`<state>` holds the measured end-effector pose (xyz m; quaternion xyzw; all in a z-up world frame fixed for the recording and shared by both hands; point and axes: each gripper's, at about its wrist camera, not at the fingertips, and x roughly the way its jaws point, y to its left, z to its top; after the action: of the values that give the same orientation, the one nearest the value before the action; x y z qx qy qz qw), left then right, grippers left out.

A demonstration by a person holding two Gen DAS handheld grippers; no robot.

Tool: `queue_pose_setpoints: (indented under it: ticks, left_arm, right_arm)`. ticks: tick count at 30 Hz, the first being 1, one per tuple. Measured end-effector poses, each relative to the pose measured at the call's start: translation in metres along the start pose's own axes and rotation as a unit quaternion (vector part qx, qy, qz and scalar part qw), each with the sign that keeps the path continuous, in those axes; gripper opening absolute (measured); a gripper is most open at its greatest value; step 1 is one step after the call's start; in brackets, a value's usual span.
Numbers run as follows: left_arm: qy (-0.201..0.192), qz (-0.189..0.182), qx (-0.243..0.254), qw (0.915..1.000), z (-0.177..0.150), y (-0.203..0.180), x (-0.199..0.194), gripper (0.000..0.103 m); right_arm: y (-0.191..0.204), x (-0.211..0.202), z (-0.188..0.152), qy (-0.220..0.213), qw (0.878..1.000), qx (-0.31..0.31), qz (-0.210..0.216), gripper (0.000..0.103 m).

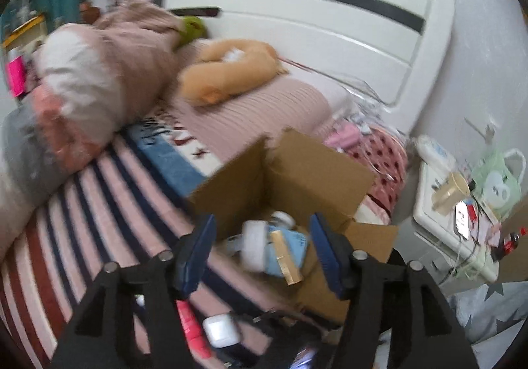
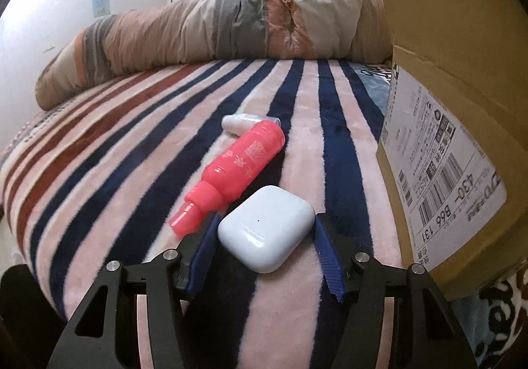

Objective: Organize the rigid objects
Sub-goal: 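Carry the white earbuds case into the box and open the right gripper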

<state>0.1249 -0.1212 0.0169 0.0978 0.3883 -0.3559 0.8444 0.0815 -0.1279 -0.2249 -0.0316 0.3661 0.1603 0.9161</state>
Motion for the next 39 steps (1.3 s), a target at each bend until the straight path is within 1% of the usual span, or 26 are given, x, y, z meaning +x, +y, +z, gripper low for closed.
queue_pose_setpoints:
  ticks: [2,4,6,8,9,10,13,14,16,18,20,24,25,26,27,31,32,33,35,37,38,39]
  left_arm:
    - [-0.013,0.031,-0.020,0.9992,-0.013,0.020,-0.019,0.057]
    - [-0.026,0.079,-0.047,0.9955,-0.038,0.045,-0.040,0.058]
    - [-0.030,0.112,-0.074,0.9906,-0.063,0.066,-0.053,0.060]
    - [-0.021,0.131,-0.097,0.9864,-0.090,0.084,-0.057,0.060]
    - [-0.014,0.140,-0.111,0.9838,-0.107,0.093,-0.056,0.060]
    - [-0.009,0.144,-0.121,0.9821,-0.119,0.099,-0.054,0.060]
    - [0.000,0.139,-0.149,0.9790,-0.148,0.111,-0.047,0.060]
    - [0.002,0.134,-0.158,0.9783,-0.155,0.114,-0.043,0.060]
    - [0.009,0.128,-0.173,0.9765,-0.169,0.118,-0.033,0.060]
    - [0.015,0.130,-0.180,0.9749,-0.177,0.120,-0.025,0.060]
    - [0.022,0.126,-0.186,0.9742,-0.180,0.119,-0.013,0.060]
    - [0.030,0.112,-0.185,0.9759,-0.182,0.111,0.012,0.061]
    - [0.034,0.108,-0.183,0.9766,-0.182,0.109,0.022,0.061]
    - [0.036,0.105,-0.182,0.9770,-0.181,0.107,0.028,0.061]
    - [0.042,0.102,-0.181,0.9773,-0.181,0.106,0.039,0.060]
    - [0.060,0.091,-0.188,0.9761,-0.182,0.105,0.081,0.060]
    - [0.062,0.091,-0.190,0.9757,-0.183,0.105,0.087,0.057]
    - [0.065,0.091,-0.191,0.9753,-0.183,0.104,0.095,0.051]
    - [0.072,0.091,-0.192,0.9744,-0.184,0.103,0.112,0.043]
    - [0.067,0.107,-0.188,0.9741,-0.185,0.101,0.121,0.039]
    - [0.059,0.114,-0.183,0.9747,-0.184,0.099,0.124,0.029]
    - [0.057,0.119,-0.181,0.9746,-0.185,0.098,0.125,0.029]
  right_arm:
    - [0.001,-0.008,0.004,-0.003,1.000,-0.006,0.017,0.054]
    - [0.006,-0.026,0.012,-0.004,0.998,-0.028,0.064,0.054]
    - [0.015,-0.047,0.020,-0.012,0.994,-0.063,0.089,0.054]
    - [0.020,-0.070,0.030,-0.016,0.989,-0.094,0.111,0.054]
    - [0.018,-0.086,0.039,-0.020,0.987,-0.100,0.127,0.054]
    - [0.015,-0.099,0.047,-0.024,0.985,-0.102,0.134,0.054]
    - [-0.005,-0.143,0.081,-0.059,0.985,-0.096,0.127,0.054]
    - [-0.019,-0.157,0.096,-0.071,0.987,-0.087,0.113,0.054]
    - [-0.041,-0.168,0.114,-0.074,0.991,-0.067,0.089,0.054]
    - [-0.073,-0.164,0.134,-0.056,0.996,-0.041,0.047,0.054]
    - [-0.098,-0.151,0.144,-0.026,0.999,-0.024,0.014,0.054]
    - [-0.140,-0.109,0.144,0.033,0.999,0.009,-0.041,0.056]
    - [-0.145,-0.105,0.143,0.039,0.998,0.015,-0.046,0.057]
    - [-0.149,-0.099,0.141,0.051,0.997,0.022,-0.050,0.063]
    - [-0.153,-0.096,0.139,0.059,0.996,0.032,-0.050,0.067]
    - [-0.159,-0.101,0.136,0.051,0.997,0.044,-0.040,0.071]
    - [-0.158,-0.104,0.135,0.048,0.997,0.042,-0.035,0.072]
    - [-0.156,-0.107,0.135,0.043,0.998,0.040,-0.030,0.073]
    - [-0.148,-0.115,0.135,0.032,0.999,0.035,-0.016,0.073]
    - [-0.141,-0.120,0.137,0.021,0.999,0.027,-0.001,0.073]
    - [-0.134,-0.123,0.137,0.014,1.000,0.022,0.008,0.074]
    - [-0.127,-0.126,0.139,0.005,1.000,0.016,0.020,0.075]
